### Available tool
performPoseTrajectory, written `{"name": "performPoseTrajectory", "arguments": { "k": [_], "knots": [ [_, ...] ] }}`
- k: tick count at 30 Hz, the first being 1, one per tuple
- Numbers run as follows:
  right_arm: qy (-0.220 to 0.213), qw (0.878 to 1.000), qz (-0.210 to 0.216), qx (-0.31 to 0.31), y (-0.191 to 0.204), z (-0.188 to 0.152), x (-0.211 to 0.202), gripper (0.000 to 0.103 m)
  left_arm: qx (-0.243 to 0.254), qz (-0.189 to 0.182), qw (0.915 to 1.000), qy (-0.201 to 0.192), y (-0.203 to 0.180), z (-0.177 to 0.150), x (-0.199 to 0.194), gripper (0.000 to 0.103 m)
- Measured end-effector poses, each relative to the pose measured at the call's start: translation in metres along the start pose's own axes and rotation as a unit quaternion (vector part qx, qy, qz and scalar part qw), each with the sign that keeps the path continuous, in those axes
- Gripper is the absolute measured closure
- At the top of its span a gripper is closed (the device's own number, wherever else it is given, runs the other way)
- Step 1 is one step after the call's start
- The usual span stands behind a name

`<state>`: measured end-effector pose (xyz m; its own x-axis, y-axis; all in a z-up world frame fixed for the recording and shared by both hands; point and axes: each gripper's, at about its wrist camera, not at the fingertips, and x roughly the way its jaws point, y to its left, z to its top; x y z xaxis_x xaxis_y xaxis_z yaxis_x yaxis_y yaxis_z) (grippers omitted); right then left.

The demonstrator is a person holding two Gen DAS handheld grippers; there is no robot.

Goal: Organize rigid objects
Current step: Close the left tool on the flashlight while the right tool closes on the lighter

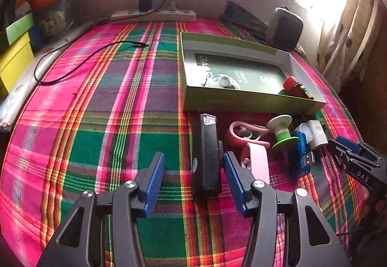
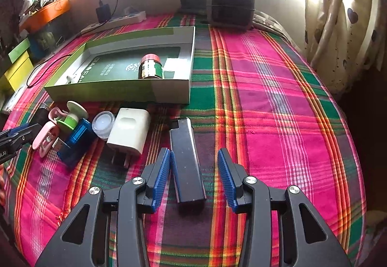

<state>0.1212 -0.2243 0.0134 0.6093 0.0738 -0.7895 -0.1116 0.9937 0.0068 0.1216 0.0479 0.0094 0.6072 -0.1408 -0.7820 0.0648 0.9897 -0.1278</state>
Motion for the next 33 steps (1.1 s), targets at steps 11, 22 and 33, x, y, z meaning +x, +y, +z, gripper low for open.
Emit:
{"name": "performPoseTrajectory", "arguments": {
  "k": [11, 22, 33],
  "knots": [
    [-0.002, 1.0, 0.011, -0.016, 0.0005, 0.006, 0.0055, 0.061, 0.021, 0.029, 0.9994, -0.004, -0.0057, 0.0045, 0.0064, 0.053],
    [-0.002, 1.0, 0.014, -0.015, -0.0003, 0.0055, 0.0052, 0.063, 0.015, 0.033, 0.9993, -0.008, -0.0007, 0.0034, 0.0045, 0.067],
    [-0.005, 1.0, 0.017, -0.014, 0.0003, 0.0041, 0.0027, 0.079, 0.014, 0.028, 0.9995, -0.01, -0.0005, 0.003, 0.0037, 0.08]
  ]
}}
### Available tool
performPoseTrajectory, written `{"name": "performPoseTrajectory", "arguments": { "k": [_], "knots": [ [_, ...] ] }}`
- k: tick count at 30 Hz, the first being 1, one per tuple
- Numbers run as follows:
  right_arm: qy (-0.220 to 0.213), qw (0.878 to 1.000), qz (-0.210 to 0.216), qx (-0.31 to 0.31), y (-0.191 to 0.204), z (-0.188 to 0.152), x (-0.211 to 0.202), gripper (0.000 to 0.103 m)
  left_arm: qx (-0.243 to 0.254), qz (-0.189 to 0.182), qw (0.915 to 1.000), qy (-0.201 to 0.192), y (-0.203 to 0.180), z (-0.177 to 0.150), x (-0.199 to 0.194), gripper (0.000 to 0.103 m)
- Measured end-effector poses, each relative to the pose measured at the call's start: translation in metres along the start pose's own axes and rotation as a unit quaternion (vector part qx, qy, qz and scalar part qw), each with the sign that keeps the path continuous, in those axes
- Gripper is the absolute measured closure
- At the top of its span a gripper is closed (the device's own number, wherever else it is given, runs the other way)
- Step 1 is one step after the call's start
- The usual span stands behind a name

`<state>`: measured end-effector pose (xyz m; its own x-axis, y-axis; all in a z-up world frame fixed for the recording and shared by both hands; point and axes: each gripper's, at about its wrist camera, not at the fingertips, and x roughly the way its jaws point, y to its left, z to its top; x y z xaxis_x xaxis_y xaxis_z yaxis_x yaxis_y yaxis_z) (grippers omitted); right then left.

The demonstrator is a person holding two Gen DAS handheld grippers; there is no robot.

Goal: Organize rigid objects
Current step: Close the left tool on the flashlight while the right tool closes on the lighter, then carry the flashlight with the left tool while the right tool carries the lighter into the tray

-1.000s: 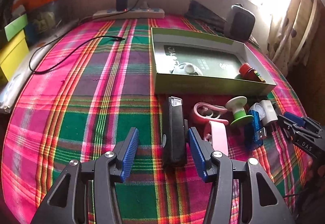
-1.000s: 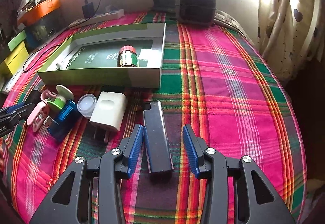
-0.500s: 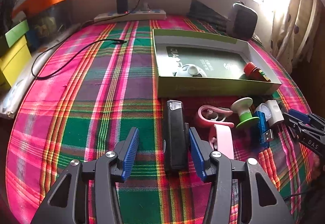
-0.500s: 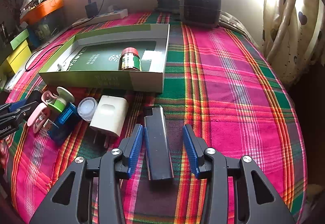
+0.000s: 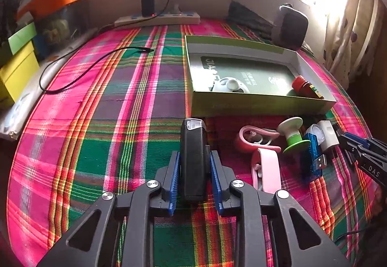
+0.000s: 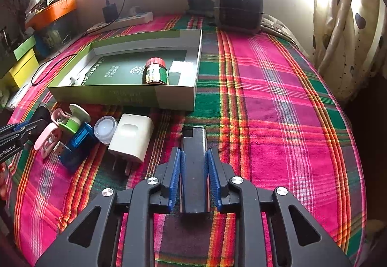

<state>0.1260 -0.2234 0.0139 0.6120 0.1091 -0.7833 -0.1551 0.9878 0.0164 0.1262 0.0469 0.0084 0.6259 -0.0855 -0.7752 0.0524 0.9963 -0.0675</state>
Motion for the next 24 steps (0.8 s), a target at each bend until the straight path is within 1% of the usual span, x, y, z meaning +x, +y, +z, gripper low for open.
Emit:
{"name": "performPoseTrajectory", "arguments": {
  "k": [24],
  "knots": [
    [-0.002, 1.0, 0.004, 0.002, -0.0012, 0.0006, -0.0008, 0.079, -0.008, -0.006, 0.9999, 0.0, 0.003, 0.0008, -0.0017, 0.08]
  ]
}}
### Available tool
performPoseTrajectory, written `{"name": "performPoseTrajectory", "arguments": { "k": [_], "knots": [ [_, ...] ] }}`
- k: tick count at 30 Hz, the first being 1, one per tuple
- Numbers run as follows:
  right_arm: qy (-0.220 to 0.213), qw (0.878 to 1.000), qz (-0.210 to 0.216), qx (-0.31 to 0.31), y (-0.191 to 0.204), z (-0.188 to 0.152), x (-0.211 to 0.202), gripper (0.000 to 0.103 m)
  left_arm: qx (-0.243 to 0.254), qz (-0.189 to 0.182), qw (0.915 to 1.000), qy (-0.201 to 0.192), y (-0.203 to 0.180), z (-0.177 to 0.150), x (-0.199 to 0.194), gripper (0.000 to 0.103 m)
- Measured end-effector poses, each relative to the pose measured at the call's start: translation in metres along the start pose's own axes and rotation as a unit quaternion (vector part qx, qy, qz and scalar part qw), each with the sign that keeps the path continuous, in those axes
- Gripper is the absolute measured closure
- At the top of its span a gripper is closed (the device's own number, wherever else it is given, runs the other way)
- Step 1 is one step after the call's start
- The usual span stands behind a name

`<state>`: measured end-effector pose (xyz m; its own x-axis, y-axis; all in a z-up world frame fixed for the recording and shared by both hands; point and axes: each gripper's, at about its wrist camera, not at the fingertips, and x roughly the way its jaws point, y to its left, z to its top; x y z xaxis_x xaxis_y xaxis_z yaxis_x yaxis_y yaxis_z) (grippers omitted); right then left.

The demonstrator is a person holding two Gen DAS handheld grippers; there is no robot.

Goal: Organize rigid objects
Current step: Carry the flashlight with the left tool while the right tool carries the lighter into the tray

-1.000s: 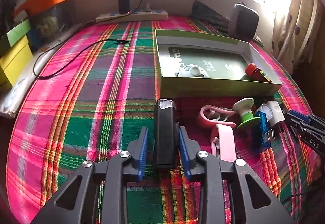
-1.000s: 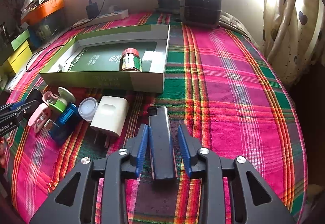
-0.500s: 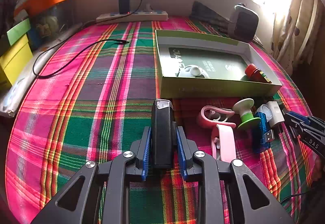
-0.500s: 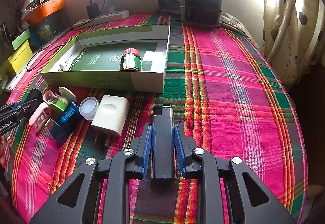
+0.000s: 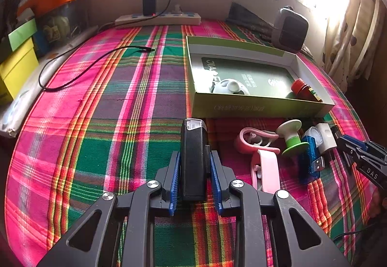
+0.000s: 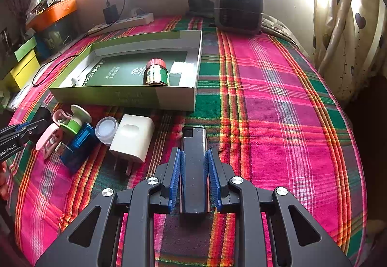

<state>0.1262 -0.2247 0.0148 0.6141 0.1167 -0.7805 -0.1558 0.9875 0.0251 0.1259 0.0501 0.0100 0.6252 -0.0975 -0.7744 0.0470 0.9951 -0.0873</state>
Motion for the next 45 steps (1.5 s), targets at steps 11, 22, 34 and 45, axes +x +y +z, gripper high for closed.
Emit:
{"name": "performPoseTrajectory", "arguments": {
  "k": [11, 22, 34, 45],
  "knots": [
    [-0.013, 1.0, 0.005, 0.0, -0.002, 0.005, -0.01, 0.079, 0.002, -0.005, 0.9998, -0.017, -0.003, 0.009, -0.013, 0.08],
    [-0.039, 0.999, 0.01, -0.015, 0.002, 0.031, -0.022, 0.079, 0.016, -0.012, 0.9989, -0.042, -0.007, 0.036, -0.026, 0.08],
    [-0.06, 0.997, 0.019, -0.04, 0.009, 0.071, -0.024, 0.079, 0.025, -0.029, 0.9987, -0.033, -0.015, 0.072, -0.004, 0.08],
    [-0.042, 0.997, 0.051, -0.039, 0.011, 0.105, 0.005, 0.079, 0.039, -0.04, 0.9983, -0.016, -0.03, 0.099, 0.026, 0.08]
  ]
}}
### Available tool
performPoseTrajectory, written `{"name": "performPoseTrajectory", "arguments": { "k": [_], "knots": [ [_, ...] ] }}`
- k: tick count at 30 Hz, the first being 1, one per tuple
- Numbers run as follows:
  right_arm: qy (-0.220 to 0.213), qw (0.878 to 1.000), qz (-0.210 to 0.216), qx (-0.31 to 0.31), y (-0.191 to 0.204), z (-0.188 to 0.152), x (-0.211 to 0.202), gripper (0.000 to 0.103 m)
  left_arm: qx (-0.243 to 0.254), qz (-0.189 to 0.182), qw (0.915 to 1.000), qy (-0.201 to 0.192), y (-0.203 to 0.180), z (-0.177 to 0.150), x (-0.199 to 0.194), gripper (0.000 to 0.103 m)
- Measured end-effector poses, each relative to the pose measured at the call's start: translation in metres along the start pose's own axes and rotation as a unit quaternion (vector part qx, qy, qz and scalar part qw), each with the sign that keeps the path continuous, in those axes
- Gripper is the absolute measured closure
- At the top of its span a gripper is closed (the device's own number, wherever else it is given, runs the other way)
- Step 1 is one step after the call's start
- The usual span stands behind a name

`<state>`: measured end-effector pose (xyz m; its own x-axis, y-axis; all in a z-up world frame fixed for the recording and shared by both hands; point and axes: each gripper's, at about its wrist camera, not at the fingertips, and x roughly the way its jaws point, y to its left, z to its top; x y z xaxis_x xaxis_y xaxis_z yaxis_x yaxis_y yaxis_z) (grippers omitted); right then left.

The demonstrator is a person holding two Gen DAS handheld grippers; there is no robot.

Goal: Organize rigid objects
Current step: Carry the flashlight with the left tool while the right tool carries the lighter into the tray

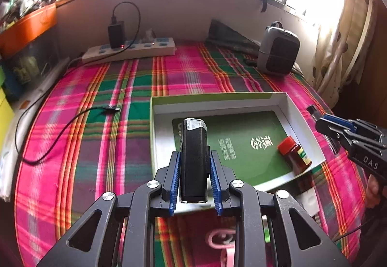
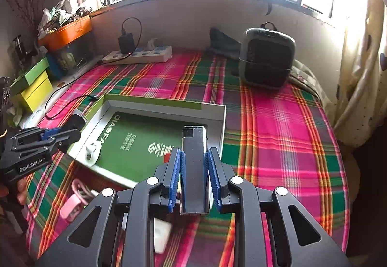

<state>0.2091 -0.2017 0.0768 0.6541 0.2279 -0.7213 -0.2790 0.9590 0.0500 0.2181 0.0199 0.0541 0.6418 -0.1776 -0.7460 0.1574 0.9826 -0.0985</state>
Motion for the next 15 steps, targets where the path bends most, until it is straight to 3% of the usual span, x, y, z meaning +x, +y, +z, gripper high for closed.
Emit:
{"name": "performPoseTrajectory", "arguments": {
  "k": [15],
  "knots": [
    [0.038, 0.999, 0.02, -0.001, -0.001, 0.016, 0.051, 0.079, 0.0, 0.011, 0.9996, 0.027, 0.002, 0.012, 0.036, 0.08]
  ]
}}
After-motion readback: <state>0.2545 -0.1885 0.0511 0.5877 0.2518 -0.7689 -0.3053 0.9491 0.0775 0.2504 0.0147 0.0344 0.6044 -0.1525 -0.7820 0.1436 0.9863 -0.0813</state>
